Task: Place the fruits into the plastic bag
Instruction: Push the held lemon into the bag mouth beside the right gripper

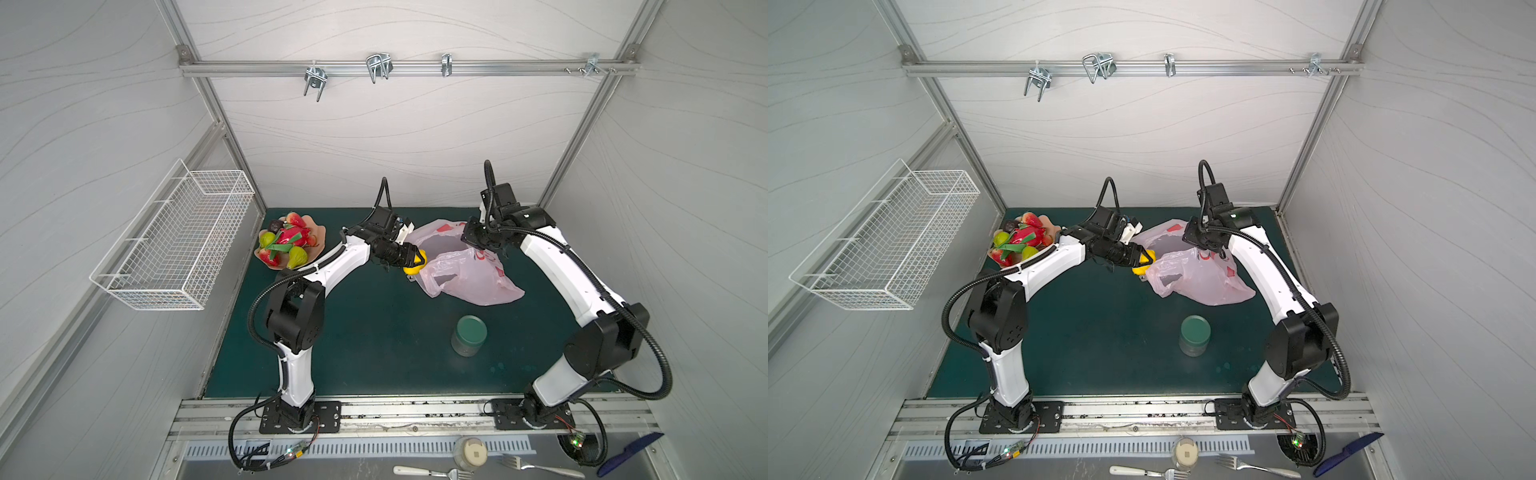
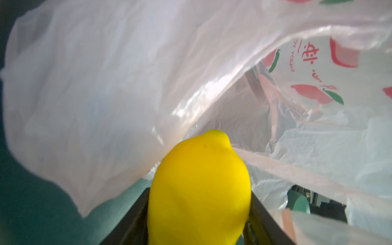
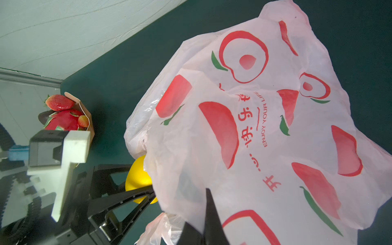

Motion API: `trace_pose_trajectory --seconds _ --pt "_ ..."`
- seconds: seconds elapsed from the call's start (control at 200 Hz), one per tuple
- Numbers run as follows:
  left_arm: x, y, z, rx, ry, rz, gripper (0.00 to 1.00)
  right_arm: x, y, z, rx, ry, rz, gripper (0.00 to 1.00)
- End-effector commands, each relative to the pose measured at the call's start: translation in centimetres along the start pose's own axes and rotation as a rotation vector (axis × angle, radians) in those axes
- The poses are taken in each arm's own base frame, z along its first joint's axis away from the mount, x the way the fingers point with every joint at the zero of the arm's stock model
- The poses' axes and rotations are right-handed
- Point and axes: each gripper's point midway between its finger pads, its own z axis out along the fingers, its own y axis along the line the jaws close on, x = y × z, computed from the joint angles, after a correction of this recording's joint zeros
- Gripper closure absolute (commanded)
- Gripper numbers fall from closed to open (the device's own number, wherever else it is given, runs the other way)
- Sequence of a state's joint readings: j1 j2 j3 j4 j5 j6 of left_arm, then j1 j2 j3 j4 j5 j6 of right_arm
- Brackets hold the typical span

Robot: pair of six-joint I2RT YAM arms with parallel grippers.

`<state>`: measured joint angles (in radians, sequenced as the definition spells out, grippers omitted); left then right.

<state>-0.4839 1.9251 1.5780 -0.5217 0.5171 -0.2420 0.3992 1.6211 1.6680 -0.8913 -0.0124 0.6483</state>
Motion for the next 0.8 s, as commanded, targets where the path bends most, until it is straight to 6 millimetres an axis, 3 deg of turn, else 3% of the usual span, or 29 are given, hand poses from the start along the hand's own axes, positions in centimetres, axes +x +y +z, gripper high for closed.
trace_pose_trajectory --seconds 0.0,0.24,0.435,0.795 --pt "-2.7 -2.2 0.7 0.082 -0.060 -0.009 0.67 0.7 0.4 -0.6 -0.025 0.012 0.030 1.00" --pt "-3.0 -3.0 2.7 0.138 -0.109 -0.132 0.68 1.0 1.1 -0.3 -0.079 0.024 0.129 1.00" --pt "-2.0 -3.2 3.9 0.181 -0.139 -0.265 0.68 1.0 0.9 -0.2 -0.101 0.013 0.231 1.00" --pt "1.6 -3.0 3.0 0.127 -0.145 -0.231 0.68 0.5 0.2 0.4 -0.123 0.004 0.345 1.00"
